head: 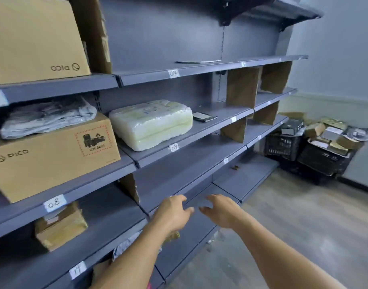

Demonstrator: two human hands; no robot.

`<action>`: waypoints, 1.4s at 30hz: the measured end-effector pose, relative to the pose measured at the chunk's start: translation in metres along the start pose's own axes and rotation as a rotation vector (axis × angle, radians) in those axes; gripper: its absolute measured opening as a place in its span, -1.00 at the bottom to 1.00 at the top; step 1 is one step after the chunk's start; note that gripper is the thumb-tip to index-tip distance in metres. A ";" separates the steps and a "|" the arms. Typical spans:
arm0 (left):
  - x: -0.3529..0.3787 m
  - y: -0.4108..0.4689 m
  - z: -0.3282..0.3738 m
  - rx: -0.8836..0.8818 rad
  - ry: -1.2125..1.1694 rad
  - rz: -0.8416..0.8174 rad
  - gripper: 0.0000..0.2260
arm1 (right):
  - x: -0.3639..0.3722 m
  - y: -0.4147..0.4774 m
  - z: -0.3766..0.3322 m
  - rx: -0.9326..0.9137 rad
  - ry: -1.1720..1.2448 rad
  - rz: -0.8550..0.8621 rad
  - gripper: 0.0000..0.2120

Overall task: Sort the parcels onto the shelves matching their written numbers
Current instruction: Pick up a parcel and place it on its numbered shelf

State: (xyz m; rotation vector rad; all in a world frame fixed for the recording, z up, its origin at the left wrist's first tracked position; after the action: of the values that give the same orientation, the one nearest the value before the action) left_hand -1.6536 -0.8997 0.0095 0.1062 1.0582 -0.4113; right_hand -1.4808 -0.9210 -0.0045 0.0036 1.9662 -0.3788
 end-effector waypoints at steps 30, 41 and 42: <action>0.162 0.344 0.325 0.404 0.013 -0.289 -0.52 | -0.176 0.175 0.376 0.488 0.164 0.165 -0.42; 0.186 0.507 0.398 0.571 0.009 -0.393 -0.53 | -0.245 0.291 0.448 0.688 0.181 0.270 -0.45; 0.188 0.521 0.405 0.578 0.010 -0.400 -0.54 | -0.251 0.300 0.455 0.705 0.187 0.283 -0.45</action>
State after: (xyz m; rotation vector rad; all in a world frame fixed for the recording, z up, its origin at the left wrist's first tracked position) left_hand -1.0438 -0.5865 -0.0106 0.4131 0.9427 -1.0752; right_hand -0.9183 -0.7147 -0.0263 0.7811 1.8804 -0.8851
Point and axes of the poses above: each hand's wrist, its own y-axis towards the middle knuckle, its own x-axis out of the palm, z = x × y, the point moved 1 cm from there along y, towards the middle knuckle, and after that the axes turned 7 degrees about x, right-handed, at the moved point
